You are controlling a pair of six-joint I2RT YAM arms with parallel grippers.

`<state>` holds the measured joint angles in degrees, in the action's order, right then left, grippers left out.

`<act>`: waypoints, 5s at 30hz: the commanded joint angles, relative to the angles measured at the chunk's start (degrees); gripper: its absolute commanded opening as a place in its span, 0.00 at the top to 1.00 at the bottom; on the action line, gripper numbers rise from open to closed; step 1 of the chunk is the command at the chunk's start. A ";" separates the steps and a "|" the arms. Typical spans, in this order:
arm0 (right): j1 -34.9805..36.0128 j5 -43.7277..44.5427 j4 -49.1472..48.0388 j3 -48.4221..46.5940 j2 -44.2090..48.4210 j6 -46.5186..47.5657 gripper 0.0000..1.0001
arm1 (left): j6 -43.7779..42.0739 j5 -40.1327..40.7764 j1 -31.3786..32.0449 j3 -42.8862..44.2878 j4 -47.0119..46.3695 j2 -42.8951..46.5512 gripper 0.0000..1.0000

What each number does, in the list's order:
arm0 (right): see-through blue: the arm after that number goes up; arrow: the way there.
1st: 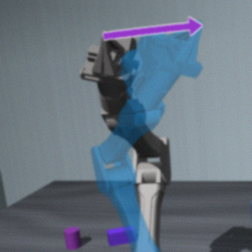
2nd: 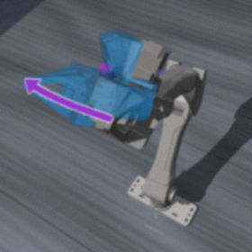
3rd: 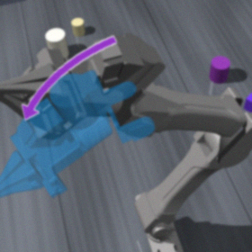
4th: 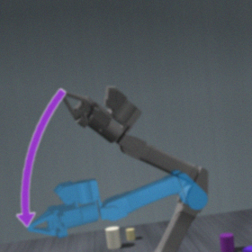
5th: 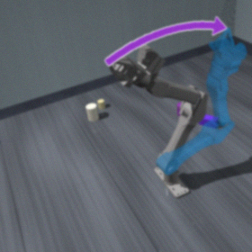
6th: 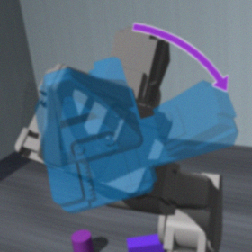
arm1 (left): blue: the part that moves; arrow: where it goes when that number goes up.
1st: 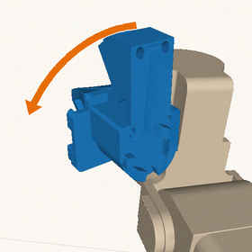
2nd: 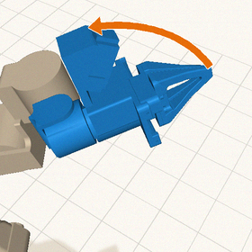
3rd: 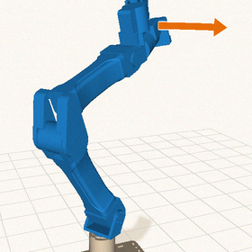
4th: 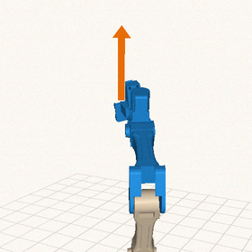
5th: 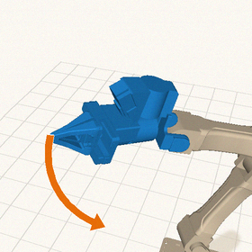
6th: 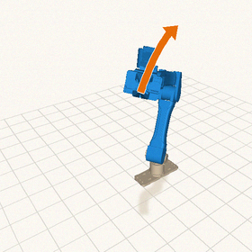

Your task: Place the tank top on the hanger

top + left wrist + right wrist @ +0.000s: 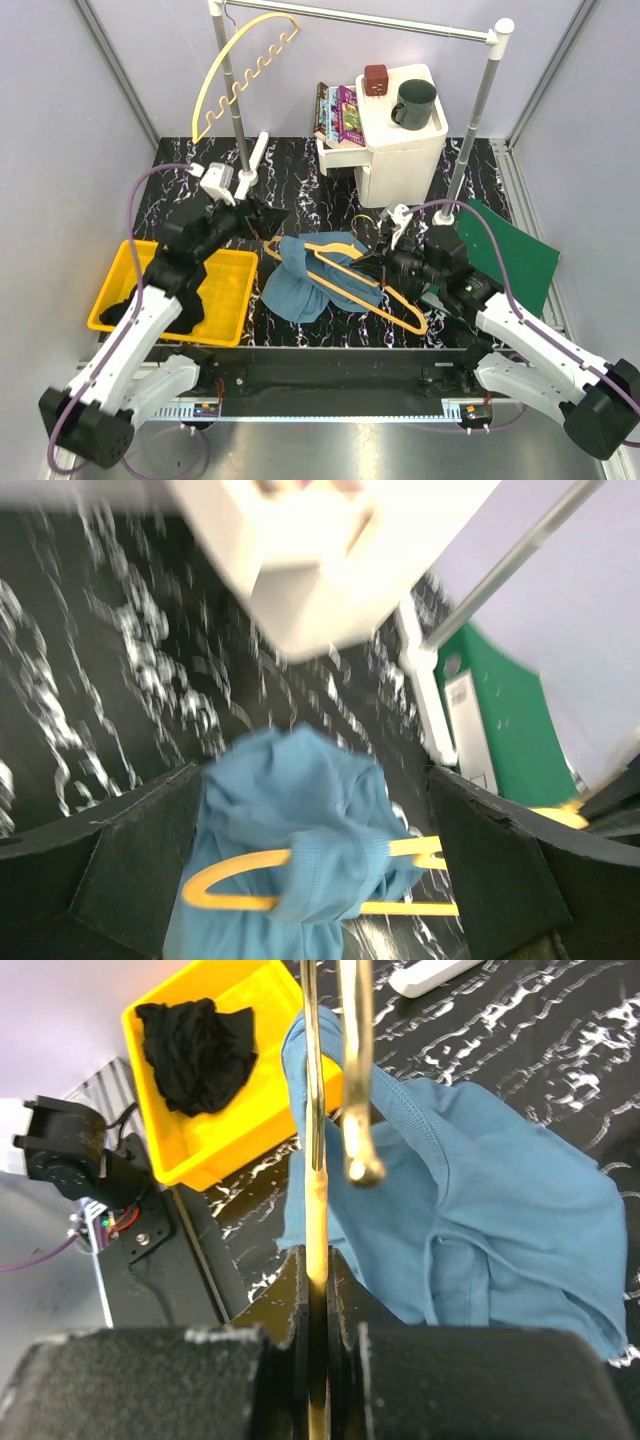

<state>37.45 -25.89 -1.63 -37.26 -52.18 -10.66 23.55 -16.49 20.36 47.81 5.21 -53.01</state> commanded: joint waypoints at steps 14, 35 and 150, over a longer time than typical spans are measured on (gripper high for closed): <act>0.34 -21.66 4.35 -11.35 -6.79 4.24 1.00 | -20.48 -30.69 7.85 -3.17 -12.77 -0.59 0.26; 0.34 -27.63 6.90 -13.63 -9.16 5.56 1.00 | -23.20 -45.74 9.35 2.99 -2.05 -6.22 0.18; 18.01 18.51 -1.27 -5.37 -37.81 -0.68 0.73 | -11.51 0.15 8.56 -7.29 -2.93 -3.59 1.00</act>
<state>54.83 -9.39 -2.13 -40.58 -88.77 -10.98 11.07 -14.26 28.95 40.10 7.31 -58.54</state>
